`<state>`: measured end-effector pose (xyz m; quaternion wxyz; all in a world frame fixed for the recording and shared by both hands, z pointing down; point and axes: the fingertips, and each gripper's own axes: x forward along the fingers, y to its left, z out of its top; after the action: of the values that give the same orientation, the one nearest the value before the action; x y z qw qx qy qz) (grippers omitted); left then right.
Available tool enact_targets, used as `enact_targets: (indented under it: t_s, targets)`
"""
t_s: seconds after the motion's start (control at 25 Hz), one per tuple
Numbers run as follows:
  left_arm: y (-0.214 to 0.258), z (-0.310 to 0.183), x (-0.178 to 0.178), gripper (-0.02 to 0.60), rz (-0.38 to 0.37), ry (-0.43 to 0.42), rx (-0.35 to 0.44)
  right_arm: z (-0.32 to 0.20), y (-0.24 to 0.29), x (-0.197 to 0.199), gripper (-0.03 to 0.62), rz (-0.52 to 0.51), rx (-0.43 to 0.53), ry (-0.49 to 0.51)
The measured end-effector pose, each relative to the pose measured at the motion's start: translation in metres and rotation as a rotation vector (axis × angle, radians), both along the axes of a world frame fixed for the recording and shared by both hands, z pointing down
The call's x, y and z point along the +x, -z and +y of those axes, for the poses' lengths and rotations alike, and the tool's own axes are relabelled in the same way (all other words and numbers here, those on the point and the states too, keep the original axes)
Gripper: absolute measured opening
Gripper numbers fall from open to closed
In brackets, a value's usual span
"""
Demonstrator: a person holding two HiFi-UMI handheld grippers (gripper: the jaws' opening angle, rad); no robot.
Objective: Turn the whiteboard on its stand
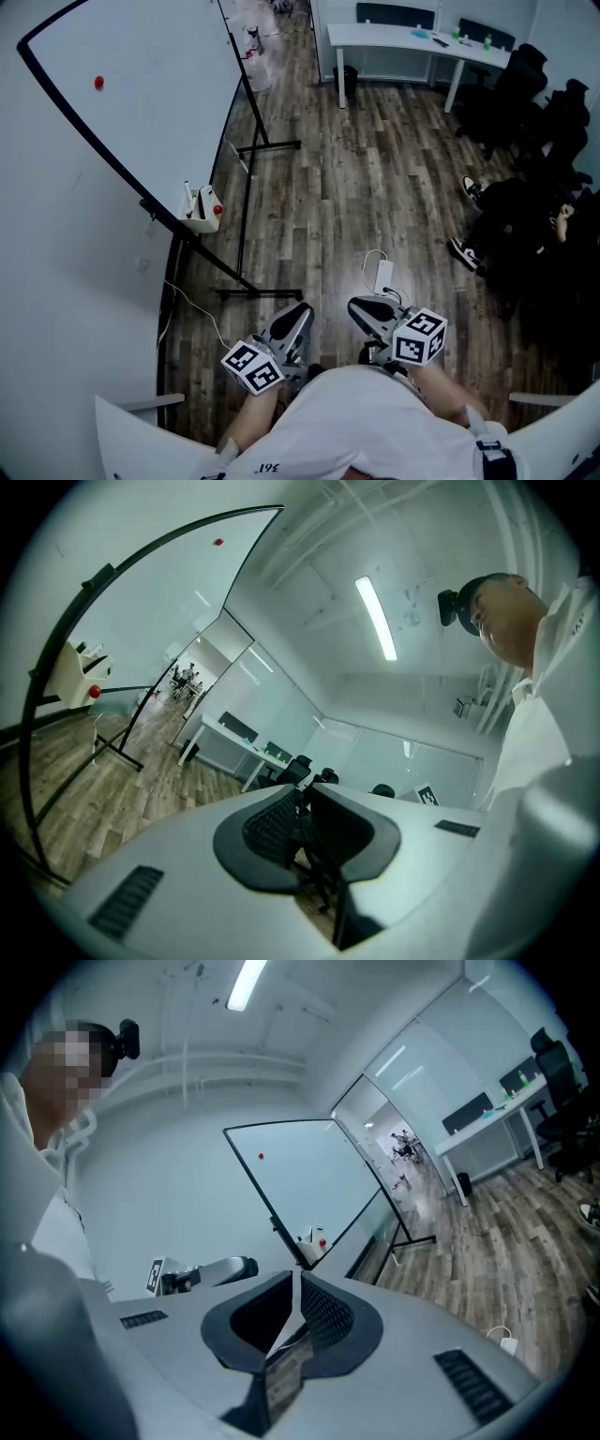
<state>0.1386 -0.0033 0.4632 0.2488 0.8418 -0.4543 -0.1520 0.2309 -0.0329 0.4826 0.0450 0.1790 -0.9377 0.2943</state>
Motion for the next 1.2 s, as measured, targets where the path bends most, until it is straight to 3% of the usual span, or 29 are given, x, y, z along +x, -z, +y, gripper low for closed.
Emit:
enact_targets:
  t_s: [0.12, 0.32, 0.6, 0.84, 1.2]
  targets:
    - [-0.001, 0.008, -0.019, 0.038, -0.009, 0.029, 0.001, 0.006, 0.0, -0.015, 0.032, 0.023, 0.027, 0.007]
    - [-0.003, 0.023, -0.06, 0.038, -0.023, 0.088, 0.004, 0.017, -0.001, -0.045, 0.091, 0.028, 0.04, 0.026]
    - [-0.007, 0.043, -0.109, 0.048, -0.04, 0.122, 0.009, 0.03, -0.002, -0.087, 0.094, 0.065, 0.09, 0.045]
    - [-0.014, 0.052, -0.14, 0.048, -0.045, 0.137, 0.001, 0.043, -0.004, -0.118, 0.091, 0.101, 0.118, 0.117]
    - [-0.019, 0.042, -0.176, 0.051, -0.041, 0.209, -0.01, 0.021, -0.006, -0.16, 0.091, 0.078, 0.12, 0.163]
